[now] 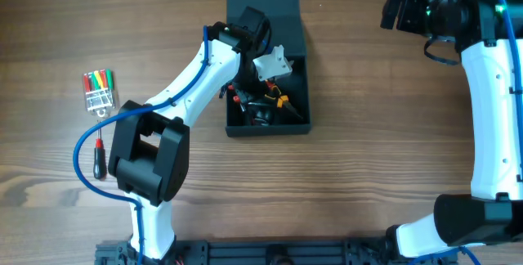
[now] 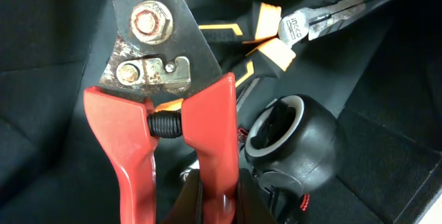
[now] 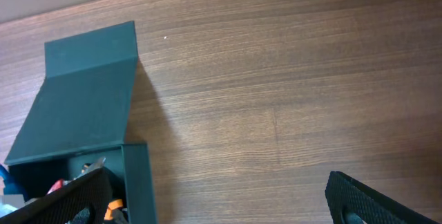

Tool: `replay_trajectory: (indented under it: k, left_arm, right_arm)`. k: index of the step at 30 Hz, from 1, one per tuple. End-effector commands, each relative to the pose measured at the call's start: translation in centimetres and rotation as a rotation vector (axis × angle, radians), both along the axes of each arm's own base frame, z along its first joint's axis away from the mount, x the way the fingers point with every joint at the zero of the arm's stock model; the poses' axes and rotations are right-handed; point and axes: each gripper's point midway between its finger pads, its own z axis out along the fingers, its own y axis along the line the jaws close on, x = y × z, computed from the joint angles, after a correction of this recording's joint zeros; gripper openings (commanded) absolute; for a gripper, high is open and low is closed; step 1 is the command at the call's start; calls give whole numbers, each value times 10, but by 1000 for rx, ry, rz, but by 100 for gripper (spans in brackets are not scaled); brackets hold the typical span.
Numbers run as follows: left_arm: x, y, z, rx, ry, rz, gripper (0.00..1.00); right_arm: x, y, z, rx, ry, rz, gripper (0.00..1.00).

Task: Pack container
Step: 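Carry the red cutters into the green box and release them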

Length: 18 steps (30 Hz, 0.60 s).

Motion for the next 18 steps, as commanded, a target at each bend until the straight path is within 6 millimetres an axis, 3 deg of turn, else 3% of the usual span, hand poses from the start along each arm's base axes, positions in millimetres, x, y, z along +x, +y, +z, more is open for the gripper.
replay_trajectory:
  k: [1, 3, 4, 5, 10, 18]
  left_arm:
    - [0, -3, 1, -20, -8, -31, 4]
    - [1, -4, 1, -22, -12, -31, 9]
    - [2, -4, 1, -24, -15, -30, 35]
    - [2, -4, 1, -24, -15, -31, 52]
    - [2, -4, 1, -24, -15, -31, 81]
    - [2, -3, 11, -25, -23, 16, 89]
  right_arm:
    - [3, 2, -7, -5, 17, 14, 100]
    - [3, 2, -7, -5, 18, 14, 100]
    - [3, 2, -7, -5, 19, 14, 100]
    - [2, 2, -8, -5, 19, 14, 100]
    - [2, 2, -8, -4, 20, 14, 100]
    - [2, 2, -8, -5, 19, 14, 100]
